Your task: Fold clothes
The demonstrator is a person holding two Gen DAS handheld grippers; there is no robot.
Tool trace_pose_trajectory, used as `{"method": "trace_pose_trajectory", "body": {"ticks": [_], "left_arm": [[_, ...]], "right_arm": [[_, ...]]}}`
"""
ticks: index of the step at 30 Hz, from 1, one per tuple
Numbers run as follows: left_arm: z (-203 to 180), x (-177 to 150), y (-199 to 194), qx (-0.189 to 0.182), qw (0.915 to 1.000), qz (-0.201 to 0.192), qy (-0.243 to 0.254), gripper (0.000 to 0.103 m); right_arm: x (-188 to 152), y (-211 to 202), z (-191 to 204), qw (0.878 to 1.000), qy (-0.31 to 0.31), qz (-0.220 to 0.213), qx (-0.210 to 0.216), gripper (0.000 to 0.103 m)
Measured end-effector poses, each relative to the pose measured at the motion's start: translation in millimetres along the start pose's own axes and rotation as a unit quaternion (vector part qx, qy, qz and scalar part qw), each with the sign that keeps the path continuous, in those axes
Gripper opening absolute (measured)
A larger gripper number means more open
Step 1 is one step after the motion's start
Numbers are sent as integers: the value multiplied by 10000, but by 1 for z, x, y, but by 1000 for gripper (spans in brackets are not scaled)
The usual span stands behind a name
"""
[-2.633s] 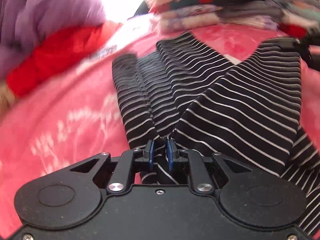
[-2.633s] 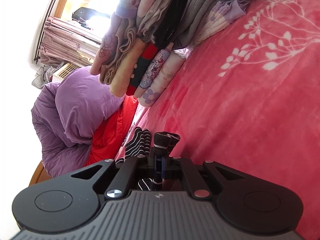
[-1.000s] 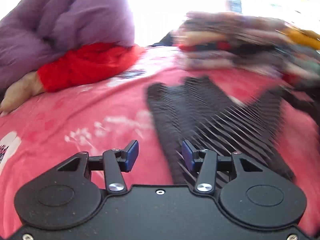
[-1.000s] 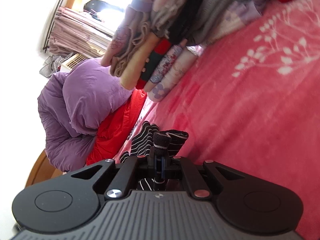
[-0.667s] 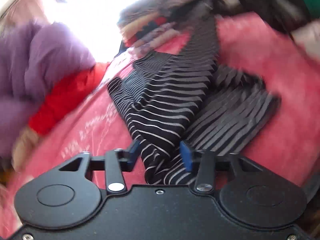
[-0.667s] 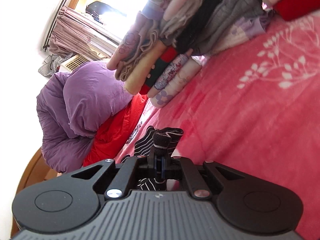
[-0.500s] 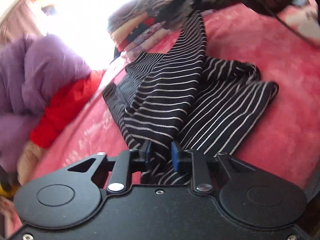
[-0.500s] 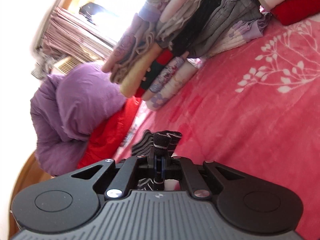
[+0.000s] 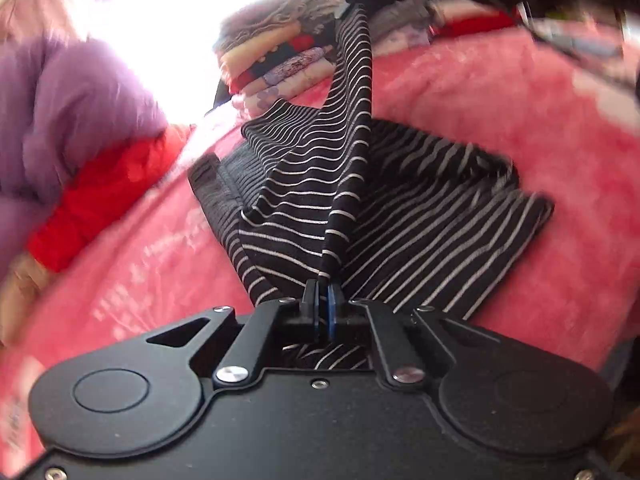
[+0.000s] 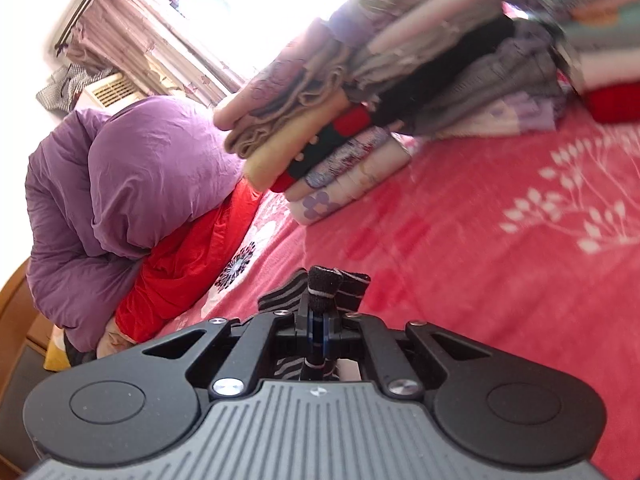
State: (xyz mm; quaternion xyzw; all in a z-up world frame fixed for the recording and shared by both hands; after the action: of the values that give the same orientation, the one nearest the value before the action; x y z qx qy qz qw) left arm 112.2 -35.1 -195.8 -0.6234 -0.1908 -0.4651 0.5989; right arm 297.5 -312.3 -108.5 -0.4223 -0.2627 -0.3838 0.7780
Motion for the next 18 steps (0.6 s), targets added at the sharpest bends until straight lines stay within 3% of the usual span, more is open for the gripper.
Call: {"method": "trace_pose_trajectory", "body": {"ticks": [3,8,12,16,18], "left_arm": [[21,5,-5,-461,9948,-16,-907,3],[45,5,-3,-975,9750,99,-1996,3],[60,1,2,-1318,9537,251,-2693,2],[75,-3,7,-1651,9260,402,-3372,2],[78,-5,8,-1721,9195,446,-3506,2]], "right_arm": [[14,9,24,9997,-215,53,-62,7],[35,31,71,9972,-716,170,-156,6],[42,63,106,9929,-1061,449,-286,6],[40,97,140,9860,-1450,723,-404,6],[36,114,157,9793,-1773,842,-495,6]]}}
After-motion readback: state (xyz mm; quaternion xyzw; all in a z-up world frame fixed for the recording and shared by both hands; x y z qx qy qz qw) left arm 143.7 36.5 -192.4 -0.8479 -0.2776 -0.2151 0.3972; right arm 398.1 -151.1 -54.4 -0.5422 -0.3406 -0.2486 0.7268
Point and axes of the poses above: each gripper's, at about its wrist camera, not at the fingertips, and y roughly the way its jaws point, z to its left, x to its top, the point moved 2 cm from there along y, roughly the way its jaws point, and after that the axes turned 11 degrees about -y, right-handed, at the moved point
